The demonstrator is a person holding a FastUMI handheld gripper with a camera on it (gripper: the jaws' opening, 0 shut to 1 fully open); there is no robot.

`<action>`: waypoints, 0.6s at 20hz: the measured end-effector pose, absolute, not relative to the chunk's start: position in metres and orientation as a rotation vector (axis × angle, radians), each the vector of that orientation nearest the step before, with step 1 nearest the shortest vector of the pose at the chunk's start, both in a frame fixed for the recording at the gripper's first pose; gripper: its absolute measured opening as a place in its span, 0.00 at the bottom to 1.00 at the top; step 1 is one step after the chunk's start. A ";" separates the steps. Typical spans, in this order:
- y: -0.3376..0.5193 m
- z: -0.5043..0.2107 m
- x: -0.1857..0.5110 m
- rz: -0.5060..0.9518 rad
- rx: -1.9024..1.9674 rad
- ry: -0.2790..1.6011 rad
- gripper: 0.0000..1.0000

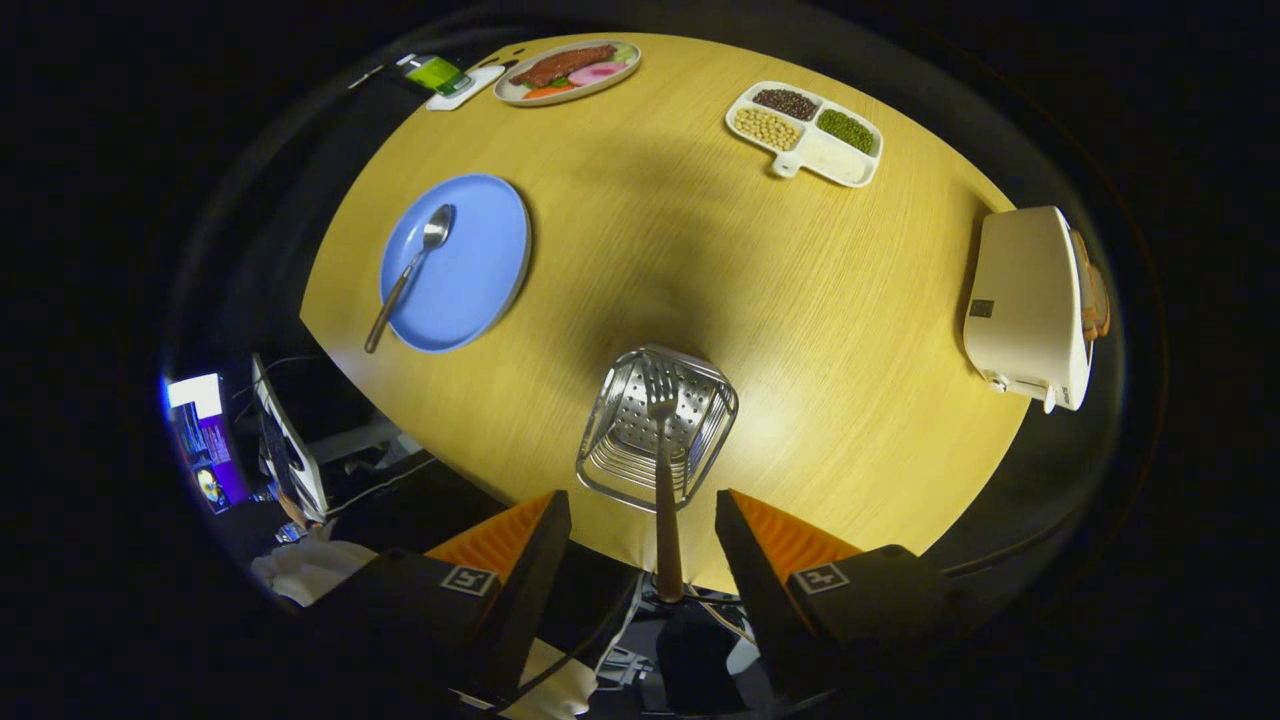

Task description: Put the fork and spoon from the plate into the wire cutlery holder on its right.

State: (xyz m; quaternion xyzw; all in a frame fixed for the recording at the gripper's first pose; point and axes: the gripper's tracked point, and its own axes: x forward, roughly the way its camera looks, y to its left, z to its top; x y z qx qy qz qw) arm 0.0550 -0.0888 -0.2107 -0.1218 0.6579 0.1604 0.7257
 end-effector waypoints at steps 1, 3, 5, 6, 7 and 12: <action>-0.084 -0.205 0.057 0.348 -0.240 1.411 0.97; -0.075 -0.194 0.061 0.328 -0.202 1.297 1.00; -0.063 -0.180 0.062 0.317 -0.179 1.179 1.00; -0.054 -0.175 0.060 0.316 -0.163 1.131 1.00; -0.046 -0.168 0.057 0.313 -0.146 1.088 1.00; 0.006 -0.149 0.051 0.300 -0.065 0.895 1.00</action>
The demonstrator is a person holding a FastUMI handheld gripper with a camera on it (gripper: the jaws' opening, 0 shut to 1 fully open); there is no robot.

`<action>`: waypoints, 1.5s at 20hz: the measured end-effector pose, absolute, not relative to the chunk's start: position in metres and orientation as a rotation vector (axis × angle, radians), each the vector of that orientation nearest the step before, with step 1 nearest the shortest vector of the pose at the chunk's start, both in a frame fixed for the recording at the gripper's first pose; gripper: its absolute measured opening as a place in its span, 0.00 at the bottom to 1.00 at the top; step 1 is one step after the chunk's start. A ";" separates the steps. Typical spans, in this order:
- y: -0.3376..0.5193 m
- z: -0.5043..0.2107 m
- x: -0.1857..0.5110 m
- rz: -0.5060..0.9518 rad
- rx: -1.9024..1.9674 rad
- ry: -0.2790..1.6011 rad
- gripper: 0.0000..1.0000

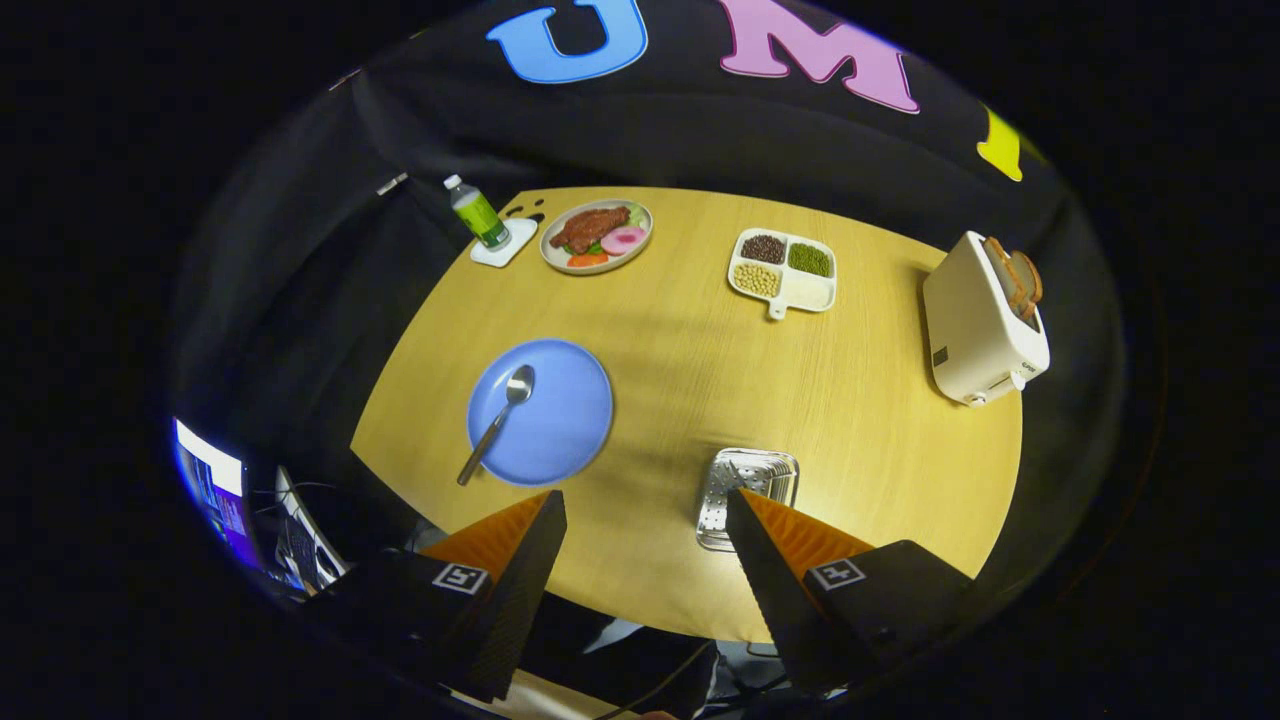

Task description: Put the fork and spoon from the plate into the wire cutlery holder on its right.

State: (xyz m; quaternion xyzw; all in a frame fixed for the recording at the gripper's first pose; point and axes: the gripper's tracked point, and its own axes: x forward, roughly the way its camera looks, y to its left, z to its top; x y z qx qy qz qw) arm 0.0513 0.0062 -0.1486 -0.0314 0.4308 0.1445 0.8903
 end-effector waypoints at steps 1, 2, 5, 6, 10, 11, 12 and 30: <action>0.021 -0.147 0.048 0.309 -0.052 0.867 1.00; 0.035 -0.147 0.044 0.319 -0.046 0.848 1.00; 0.070 -0.160 0.040 0.340 -0.048 0.826 1.00; 0.085 -0.167 0.038 0.347 -0.036 0.826 1.00; 0.145 -0.199 0.041 0.396 -0.010 0.857 1.00; 0.156 -0.207 0.045 0.402 -0.012 0.865 1.00; 0.163 -0.218 0.048 0.399 -0.013 0.881 1.00; 0.200 -0.350 0.089 0.206 0.141 1.168 0.76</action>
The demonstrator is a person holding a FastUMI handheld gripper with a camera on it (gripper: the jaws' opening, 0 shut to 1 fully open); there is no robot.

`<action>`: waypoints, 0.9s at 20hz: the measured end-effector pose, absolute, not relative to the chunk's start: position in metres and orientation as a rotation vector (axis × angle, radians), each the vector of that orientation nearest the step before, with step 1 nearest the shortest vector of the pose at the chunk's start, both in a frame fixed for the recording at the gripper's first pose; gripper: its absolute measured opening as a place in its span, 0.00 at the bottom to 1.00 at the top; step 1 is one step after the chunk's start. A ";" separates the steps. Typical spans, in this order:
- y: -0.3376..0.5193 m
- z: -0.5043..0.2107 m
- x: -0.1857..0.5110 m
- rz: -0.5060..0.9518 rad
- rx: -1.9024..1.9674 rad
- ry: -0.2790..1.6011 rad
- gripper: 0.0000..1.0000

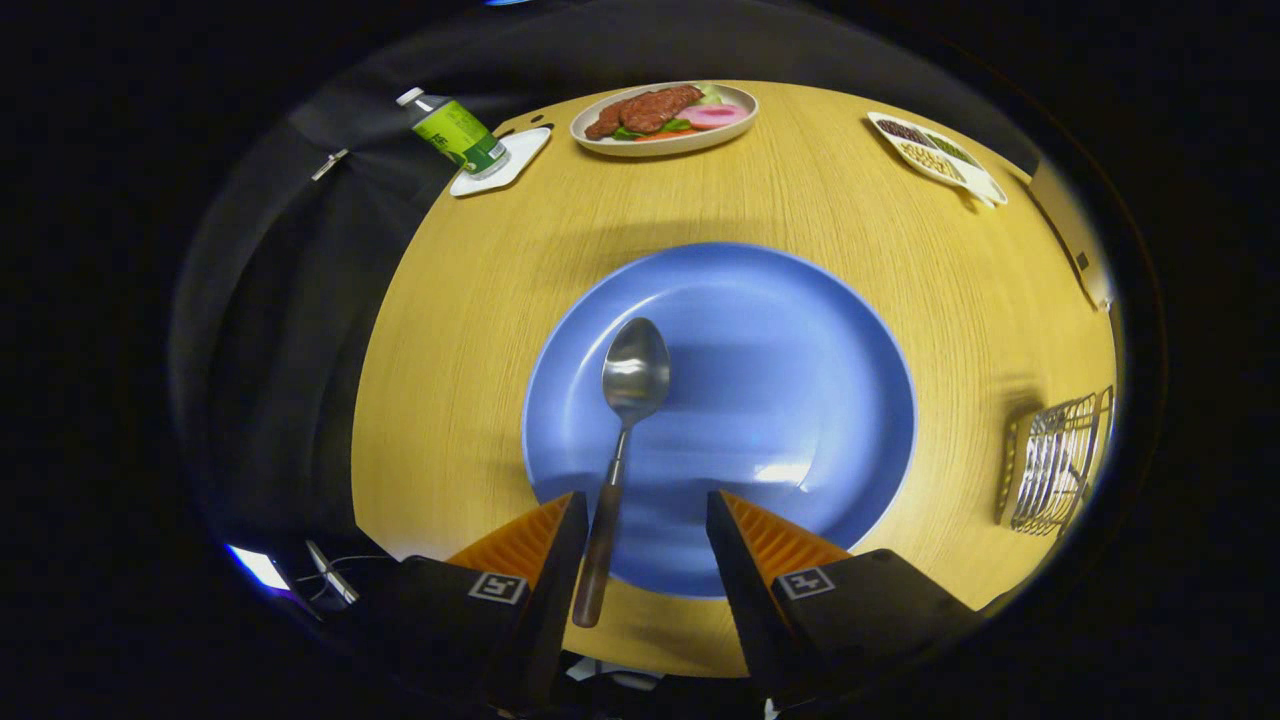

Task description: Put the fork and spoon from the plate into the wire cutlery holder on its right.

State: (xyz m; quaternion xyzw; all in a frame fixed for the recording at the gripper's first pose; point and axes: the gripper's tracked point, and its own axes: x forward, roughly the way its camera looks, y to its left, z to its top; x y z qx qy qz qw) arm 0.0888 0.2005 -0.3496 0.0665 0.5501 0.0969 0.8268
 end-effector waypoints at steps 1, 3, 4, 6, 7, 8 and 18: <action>0.203 -0.352 0.087 0.204 0.161 1.183 0.69; 0.207 -0.357 0.085 0.191 0.197 1.207 0.57; 0.209 -0.359 0.084 0.189 0.214 1.222 0.54; 0.211 -0.366 0.083 0.175 0.258 1.246 0.53; 0.208 -0.365 0.083 0.161 0.275 1.257 0.40; 0.209 -0.363 0.082 0.163 0.288 1.259 0.27; 0.206 -0.343 0.076 0.330 0.286 1.227 0.08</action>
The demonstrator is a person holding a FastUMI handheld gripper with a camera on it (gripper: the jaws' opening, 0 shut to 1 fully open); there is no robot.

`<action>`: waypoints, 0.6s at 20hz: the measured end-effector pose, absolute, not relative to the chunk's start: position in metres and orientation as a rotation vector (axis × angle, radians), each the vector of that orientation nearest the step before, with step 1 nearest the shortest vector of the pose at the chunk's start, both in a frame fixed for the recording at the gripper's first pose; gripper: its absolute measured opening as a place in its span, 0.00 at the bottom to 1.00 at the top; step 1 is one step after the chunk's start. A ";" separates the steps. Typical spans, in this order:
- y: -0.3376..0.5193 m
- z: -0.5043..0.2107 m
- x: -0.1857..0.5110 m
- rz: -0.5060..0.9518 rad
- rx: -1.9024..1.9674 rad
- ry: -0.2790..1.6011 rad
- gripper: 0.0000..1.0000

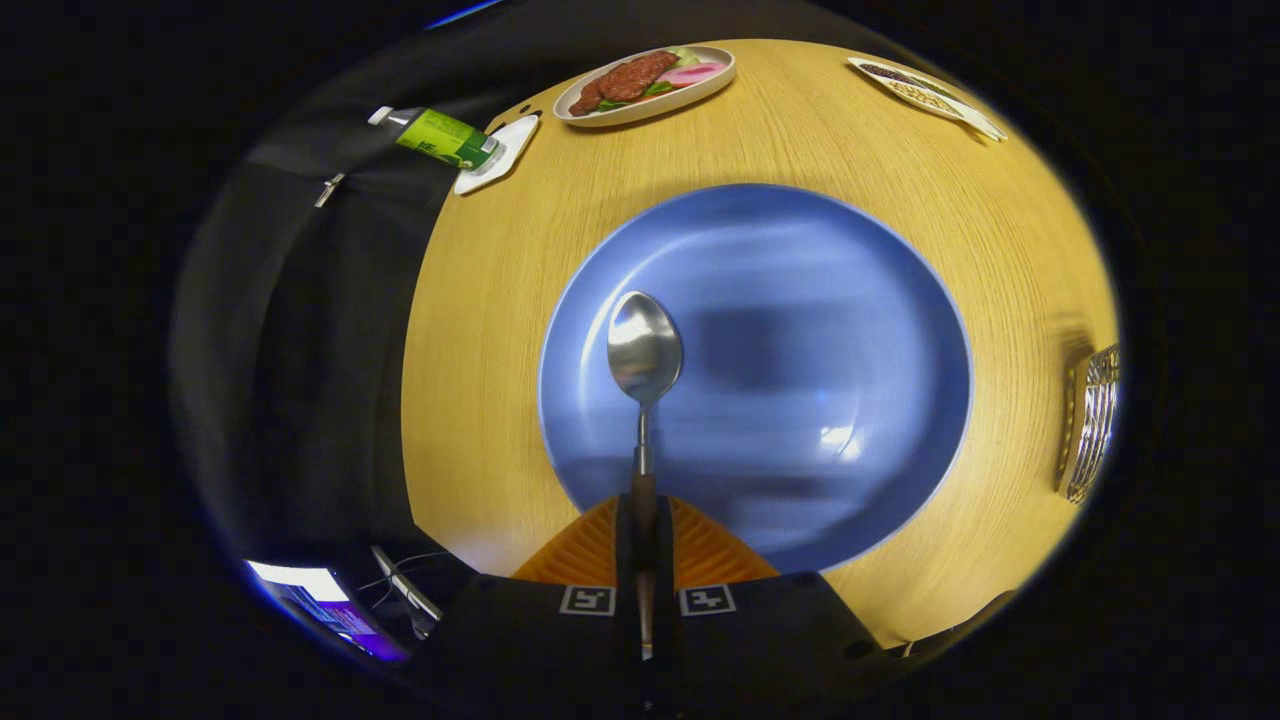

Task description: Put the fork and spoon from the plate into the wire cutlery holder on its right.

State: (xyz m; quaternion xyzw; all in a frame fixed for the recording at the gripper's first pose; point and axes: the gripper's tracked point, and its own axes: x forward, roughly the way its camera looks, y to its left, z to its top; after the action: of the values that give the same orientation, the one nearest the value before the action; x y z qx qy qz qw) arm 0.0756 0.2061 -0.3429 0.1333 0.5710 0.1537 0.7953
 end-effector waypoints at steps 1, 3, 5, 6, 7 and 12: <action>0.203 -0.338 0.075 0.342 0.271 1.215 0.08; 0.192 -0.323 0.074 0.357 0.244 1.187 0.08; 0.179 -0.306 0.070 0.370 0.223 1.169 0.08; 0.173 -0.298 0.067 0.375 0.217 1.162 0.09; 0.164 -0.287 0.064 0.383 0.206 1.150 0.09; 0.115 -0.240 0.041 0.411 0.160 1.114 0.08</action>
State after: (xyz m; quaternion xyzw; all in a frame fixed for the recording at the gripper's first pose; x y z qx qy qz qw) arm 0.0414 0.1151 -0.2398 0.0751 0.5241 0.1936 0.8259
